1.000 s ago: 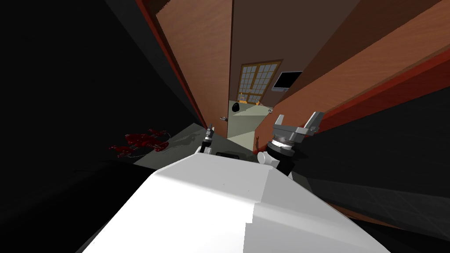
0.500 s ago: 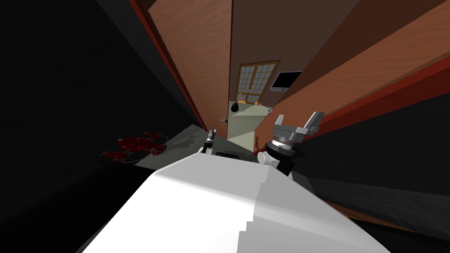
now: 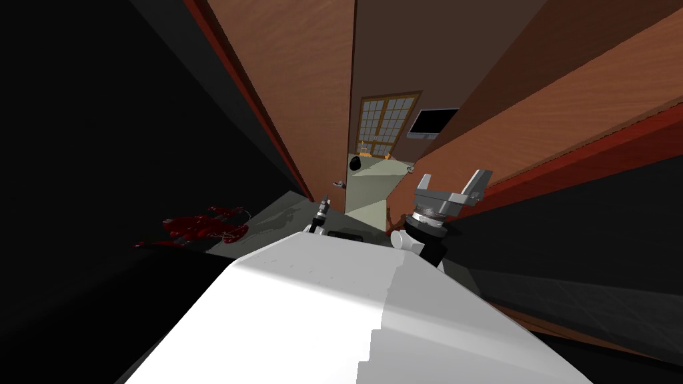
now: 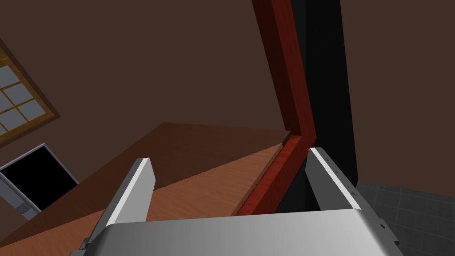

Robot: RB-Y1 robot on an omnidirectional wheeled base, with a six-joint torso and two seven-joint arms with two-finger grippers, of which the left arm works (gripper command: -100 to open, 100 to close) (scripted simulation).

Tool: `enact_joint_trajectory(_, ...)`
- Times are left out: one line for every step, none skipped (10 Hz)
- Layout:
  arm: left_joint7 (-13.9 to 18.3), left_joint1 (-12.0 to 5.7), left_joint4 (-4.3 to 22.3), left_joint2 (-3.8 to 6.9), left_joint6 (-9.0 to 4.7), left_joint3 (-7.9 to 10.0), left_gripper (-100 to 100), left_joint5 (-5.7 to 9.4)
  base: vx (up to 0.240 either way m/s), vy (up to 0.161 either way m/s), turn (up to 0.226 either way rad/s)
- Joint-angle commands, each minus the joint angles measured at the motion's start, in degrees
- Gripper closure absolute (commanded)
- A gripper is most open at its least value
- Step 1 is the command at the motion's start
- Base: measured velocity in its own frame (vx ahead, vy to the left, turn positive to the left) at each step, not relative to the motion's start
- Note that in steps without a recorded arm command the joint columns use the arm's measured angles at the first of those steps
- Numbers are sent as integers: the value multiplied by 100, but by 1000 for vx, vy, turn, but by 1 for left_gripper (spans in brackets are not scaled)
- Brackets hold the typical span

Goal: Push the door open

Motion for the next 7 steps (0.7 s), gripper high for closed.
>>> enact_joint_trajectory(31,-64,253,26,-57,-51,-100,17,91,63,-56)
enact_joint_trajectory(40,-111,423,29,-99,-83,-100,24,83,63,-69)
enact_joint_trajectory(48,-156,582,31,-139,-113,-100,30,90,61,-54)
enact_joint_trajectory(57,-199,737,32,-177,-142,-100,37,83,55,-50)
enact_joint_trajectory(65,-242,891,33,-216,-171,-100,43,81,65,-59)
enact_joint_trajectory(73,-284,1042,34,-253,-199,-100,50,80,76,-53)
enact_joint_trajectory(80,-321,1174,33,-286,-224,-100,55,95,55,-50)
